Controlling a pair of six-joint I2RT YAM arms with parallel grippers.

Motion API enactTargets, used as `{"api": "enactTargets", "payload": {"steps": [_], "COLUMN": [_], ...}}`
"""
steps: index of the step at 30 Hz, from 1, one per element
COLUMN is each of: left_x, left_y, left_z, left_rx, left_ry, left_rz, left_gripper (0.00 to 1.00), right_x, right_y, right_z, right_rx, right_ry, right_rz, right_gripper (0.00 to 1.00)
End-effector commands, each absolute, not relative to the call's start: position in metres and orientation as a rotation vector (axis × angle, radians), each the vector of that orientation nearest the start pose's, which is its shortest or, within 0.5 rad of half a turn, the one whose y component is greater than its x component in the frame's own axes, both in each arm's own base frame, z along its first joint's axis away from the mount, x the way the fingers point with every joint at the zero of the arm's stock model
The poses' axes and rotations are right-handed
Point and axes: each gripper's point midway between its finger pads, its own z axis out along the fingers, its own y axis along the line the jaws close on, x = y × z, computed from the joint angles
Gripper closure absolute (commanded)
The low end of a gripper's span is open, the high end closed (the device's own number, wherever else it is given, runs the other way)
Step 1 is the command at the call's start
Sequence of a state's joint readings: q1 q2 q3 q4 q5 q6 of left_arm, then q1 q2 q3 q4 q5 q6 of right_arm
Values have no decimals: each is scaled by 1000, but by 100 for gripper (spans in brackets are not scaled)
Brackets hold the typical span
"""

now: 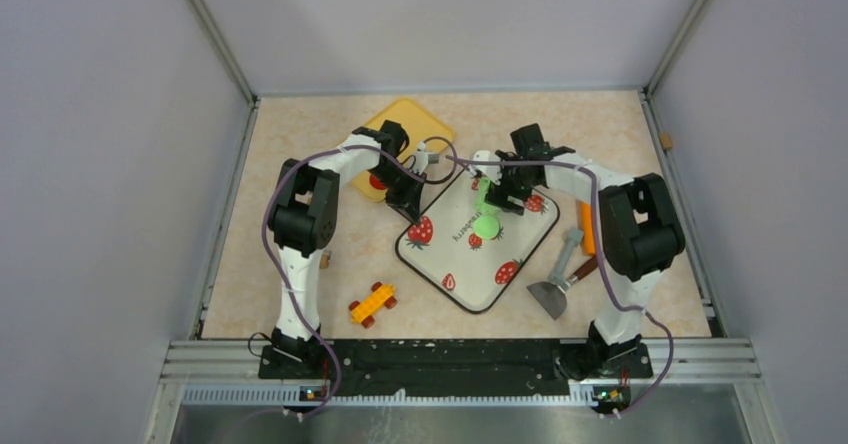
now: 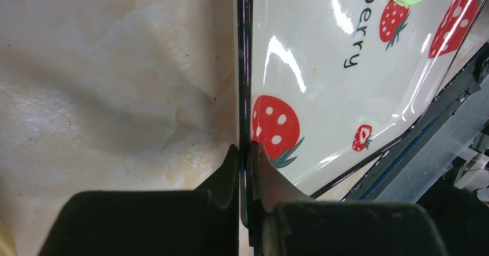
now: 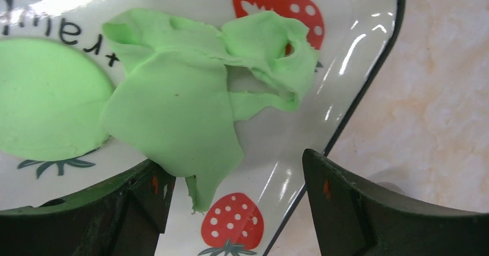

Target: Roll out the dumpling wrappers from the dough

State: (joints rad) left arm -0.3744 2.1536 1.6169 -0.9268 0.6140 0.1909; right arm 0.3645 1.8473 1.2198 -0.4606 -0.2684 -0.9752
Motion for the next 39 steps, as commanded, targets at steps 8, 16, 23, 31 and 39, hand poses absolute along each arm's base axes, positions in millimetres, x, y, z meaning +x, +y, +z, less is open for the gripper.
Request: {"api": "enactTargets", "payload": {"steps": [8, 16, 23, 31, 39], "left_x": [328, 329, 330, 329, 328], "left_y": [-234, -233, -234, -234, -233], "left_z": [48, 48, 46, 48, 47], "left_rx": [899, 900, 894, 895, 895], "left_ry": [2763, 2761, 2761, 2760, 2765], "left_rz": [-991, -991, -995, -998, -996], "left_gripper": [100, 100, 100, 100, 100], "right_x": [443, 381, 353, 379, 426], "right_y": [164, 156, 137, 129, 126], "right_z": [73, 73, 81, 95, 148], "right_rx": [-1542, -1764, -1842, -1711, -1543], "right_ry": [1919, 1911, 1921, 1945, 1886], "right_rz": [-40, 216, 305, 219, 123], "right_gripper": [20, 18, 18, 18, 18]}}
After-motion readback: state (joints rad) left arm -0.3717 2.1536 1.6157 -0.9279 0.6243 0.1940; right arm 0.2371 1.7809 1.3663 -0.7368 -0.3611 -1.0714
